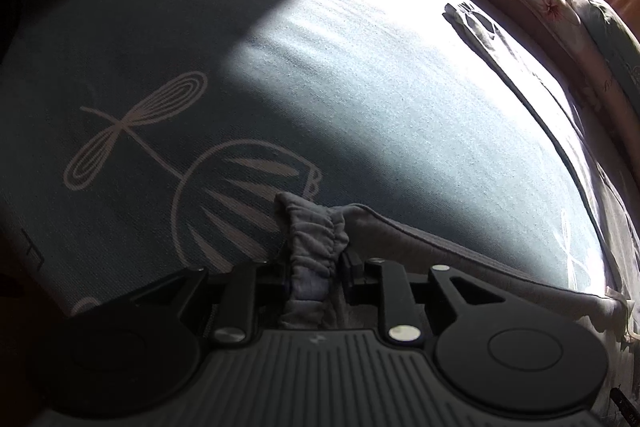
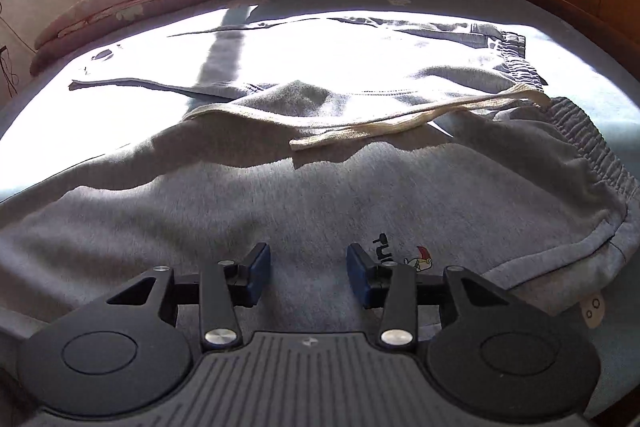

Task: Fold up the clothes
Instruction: 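Stretch the sweatpants lengthwise between the left and right grippers, then release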

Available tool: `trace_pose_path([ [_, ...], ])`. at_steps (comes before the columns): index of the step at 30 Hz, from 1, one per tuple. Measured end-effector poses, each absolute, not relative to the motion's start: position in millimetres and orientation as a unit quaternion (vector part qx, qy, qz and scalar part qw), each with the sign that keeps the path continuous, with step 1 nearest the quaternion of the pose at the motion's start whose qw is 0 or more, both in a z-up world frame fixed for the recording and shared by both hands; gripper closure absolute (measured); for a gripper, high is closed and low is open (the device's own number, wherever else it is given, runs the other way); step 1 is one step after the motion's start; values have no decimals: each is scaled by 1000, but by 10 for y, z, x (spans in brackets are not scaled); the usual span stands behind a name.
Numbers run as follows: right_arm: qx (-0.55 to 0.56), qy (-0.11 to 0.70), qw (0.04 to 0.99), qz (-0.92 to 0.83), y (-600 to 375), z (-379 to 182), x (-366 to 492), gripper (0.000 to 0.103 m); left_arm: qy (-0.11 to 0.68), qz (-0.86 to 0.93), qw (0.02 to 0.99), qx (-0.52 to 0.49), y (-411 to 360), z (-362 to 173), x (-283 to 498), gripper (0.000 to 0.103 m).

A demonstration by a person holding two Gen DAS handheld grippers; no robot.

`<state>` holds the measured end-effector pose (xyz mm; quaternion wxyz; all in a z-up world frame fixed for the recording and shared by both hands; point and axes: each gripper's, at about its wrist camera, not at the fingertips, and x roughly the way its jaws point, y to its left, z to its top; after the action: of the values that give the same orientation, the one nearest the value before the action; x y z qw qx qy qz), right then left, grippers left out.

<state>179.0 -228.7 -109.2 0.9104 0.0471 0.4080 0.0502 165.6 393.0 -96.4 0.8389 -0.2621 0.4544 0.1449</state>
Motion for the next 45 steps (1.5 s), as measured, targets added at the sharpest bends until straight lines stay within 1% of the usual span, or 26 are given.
trace_pose_path([
  [2,55,403,912,55,-2328,-1103,1722,50,449,143,846,-248,3888,-941,1651,88],
  [4,62,398,913,59,-2370,-1114,1654,48,444,147,855,-225,3822,-887,1648,88],
  [9,84,388,916,66,-2459,-1131,1522,48,415,147,880,-176,3672,-637,1631,88],
  [11,94,389,915,60,-2455,-1122,1530,47,399,141,892,-161,3624,-525,1611,86],
  [13,87,389,915,61,-2412,-1122,1537,41,405,142,891,-146,3648,-519,1617,70],
  [14,83,389,916,61,-2390,-1122,1540,40,419,156,883,-144,3700,-565,1628,64],
  [15,74,388,916,61,-2359,-1122,1540,38,432,170,874,-142,3755,-610,1633,51],
  [16,65,388,917,61,-2329,-1123,1539,35,436,187,868,-148,3825,-648,1602,48],
  [18,51,387,919,62,-2282,-1122,1535,33,444,221,854,-158,3962,-717,1537,49],
  [21,48,385,919,66,-2282,-1132,1530,32,423,260,855,-149,4102,-639,1362,51],
  [24,53,384,919,67,-2295,-1134,1531,31,409,225,876,-121,3979,-546,1211,51],
  [27,56,383,920,65,-2290,-1136,1535,31,394,161,902,-69,3687,-473,1067,51],
  [30,60,381,920,61,-2279,-1135,1537,31,387,78,919,3,3268,-516,1005,49],
  [34,60,357,927,97,-2228,-981,1450,31,396,2,913,93,2703,-591,977,48],
  [36,33,338,927,158,-2101,-858,1381,31,380,-27,913,150,2437,-573,937,48],
  [39,-51,313,908,274,-1688,-692,1238,31,355,-80,901,237,2080,-553,878,48],
  [41,-99,301,885,341,-1401,-648,1156,34,344,-105,885,294,1904,-589,845,48],
  [43,-137,292,859,397,-1102,-669,1107,43,337,-126,862,358,1735,-672,795,48],
  [44,-155,287,844,424,-954,-680,1082,46,337,-134,850,383,1666,-710,774,48],
  [45,-172,285,832,444,-815,-711,1070,52,336,-141,838,406,1603,-746,753,48],
])
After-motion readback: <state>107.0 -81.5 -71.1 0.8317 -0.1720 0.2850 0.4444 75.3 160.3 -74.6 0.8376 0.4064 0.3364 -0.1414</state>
